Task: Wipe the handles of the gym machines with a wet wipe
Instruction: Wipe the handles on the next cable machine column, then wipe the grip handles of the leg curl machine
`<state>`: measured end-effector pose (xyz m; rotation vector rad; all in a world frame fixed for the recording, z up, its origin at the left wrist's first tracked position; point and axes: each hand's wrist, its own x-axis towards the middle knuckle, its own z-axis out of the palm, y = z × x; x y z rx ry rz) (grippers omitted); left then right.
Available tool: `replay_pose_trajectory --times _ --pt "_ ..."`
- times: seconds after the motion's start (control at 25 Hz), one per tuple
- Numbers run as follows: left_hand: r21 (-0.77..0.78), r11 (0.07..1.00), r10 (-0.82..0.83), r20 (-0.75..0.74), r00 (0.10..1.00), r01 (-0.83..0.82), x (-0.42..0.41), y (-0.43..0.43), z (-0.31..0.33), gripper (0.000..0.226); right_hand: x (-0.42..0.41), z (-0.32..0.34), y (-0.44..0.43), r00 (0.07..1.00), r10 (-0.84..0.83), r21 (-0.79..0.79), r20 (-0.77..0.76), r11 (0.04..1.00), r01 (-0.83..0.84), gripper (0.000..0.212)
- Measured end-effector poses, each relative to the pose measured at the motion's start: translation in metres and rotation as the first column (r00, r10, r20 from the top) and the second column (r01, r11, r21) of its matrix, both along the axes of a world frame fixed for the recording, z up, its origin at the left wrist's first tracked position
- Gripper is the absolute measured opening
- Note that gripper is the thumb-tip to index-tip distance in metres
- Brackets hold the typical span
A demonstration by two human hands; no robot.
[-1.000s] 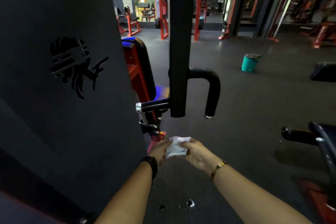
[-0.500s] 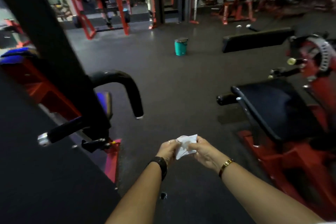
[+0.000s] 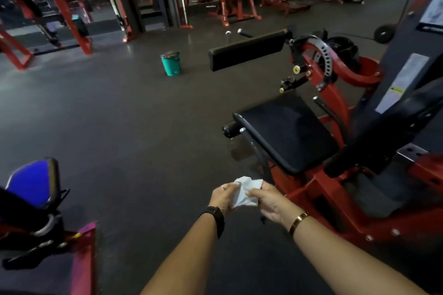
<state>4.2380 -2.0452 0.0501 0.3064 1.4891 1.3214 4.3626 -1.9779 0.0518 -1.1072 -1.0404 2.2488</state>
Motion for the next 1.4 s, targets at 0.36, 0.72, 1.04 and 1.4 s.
replay_pose_trajectory --times 0.36,0.72,1.04,1.4 --pt "-0.075 0.996 0.041 -0.023 0.999 -0.042 0.033 0.1 -0.008 0.023 0.044 0.0 0.087 0.997 0.058 0.031 0.043 0.998 -0.059 0.042" --pt "-0.056 0.972 -0.224 0.067 0.972 0.228 -0.019 0.173 -0.017 0.023 0.005 -0.004 0.164 0.997 -0.071 -0.017 0.027 0.997 0.071 0.029" --pt "-0.094 0.953 -0.271 0.156 0.95 0.287 -0.101 0.285 -0.019 0.027 -0.074 -0.019 0.262 0.968 -0.209 0.04 0.142 0.978 0.206 0.024" --pt "-0.138 0.917 -0.356 0.146 0.923 0.375 -0.139 0.348 -0.068 0.014 -0.104 -0.053 0.33 0.959 -0.248 -0.136 0.139 0.954 0.266 0.028"
